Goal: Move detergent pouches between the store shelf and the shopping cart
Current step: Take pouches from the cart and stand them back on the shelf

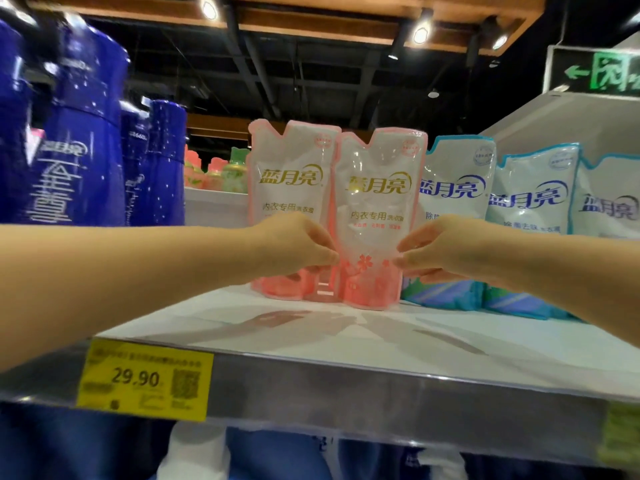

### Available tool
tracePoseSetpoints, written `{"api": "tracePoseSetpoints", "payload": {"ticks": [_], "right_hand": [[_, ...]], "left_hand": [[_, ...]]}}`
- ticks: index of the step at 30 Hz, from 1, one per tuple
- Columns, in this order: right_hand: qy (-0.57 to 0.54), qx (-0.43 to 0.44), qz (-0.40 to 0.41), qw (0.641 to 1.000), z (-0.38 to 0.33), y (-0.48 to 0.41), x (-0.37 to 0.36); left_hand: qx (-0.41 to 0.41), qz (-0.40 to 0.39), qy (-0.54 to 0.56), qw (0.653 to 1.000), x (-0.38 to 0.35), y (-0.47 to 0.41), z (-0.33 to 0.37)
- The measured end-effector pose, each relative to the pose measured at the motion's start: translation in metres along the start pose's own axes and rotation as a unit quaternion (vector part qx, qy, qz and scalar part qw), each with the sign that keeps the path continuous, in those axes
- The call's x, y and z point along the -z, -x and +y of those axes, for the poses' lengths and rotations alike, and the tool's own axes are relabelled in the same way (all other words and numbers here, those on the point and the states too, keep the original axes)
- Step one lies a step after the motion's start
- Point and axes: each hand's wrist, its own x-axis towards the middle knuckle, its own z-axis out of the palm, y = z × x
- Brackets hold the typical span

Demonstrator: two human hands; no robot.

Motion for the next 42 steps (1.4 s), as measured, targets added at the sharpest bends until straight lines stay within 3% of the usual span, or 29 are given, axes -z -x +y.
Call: {"api": "tracePoseSetpoints", "payload": {"ticks": [9, 17, 24, 31, 35, 42], "right_hand": [[0.079, 0.121, 0.129, 0.981, -0.013, 0.077, 0.014], [0.02, 0.117, 0.195, 0.974, 0.073, 0.236, 0.08], [0.088, -0.013, 0.263, 0.961, 0.19, 0.418, 0.16], [0.147, -0.18, 0.333, 0.914, 0.32, 0.567, 0.227], [0.132, -0.285, 0.384, 0.868, 0.409, 0.643, 0.254], [0.064, -0.461, 0.433, 0.772, 0.545, 0.778, 0.283]], "left_hand": [[-0.159, 0.066, 0.001, 0.985, 0.0, 0.047, 0.062], [-0.311, 0.074, 0.02, 0.947, -0.095, 0.141, 0.179], [-0.415, -0.009, 0.123, 0.901, -0.236, 0.228, 0.335], [-0.484, -0.084, 0.178, 0.853, -0.397, 0.296, 0.481], [-0.524, -0.12, 0.18, 0.824, -0.49, 0.32, 0.556], [-0.508, -0.281, 0.232, 0.78, -0.655, 0.384, 0.684]]}}
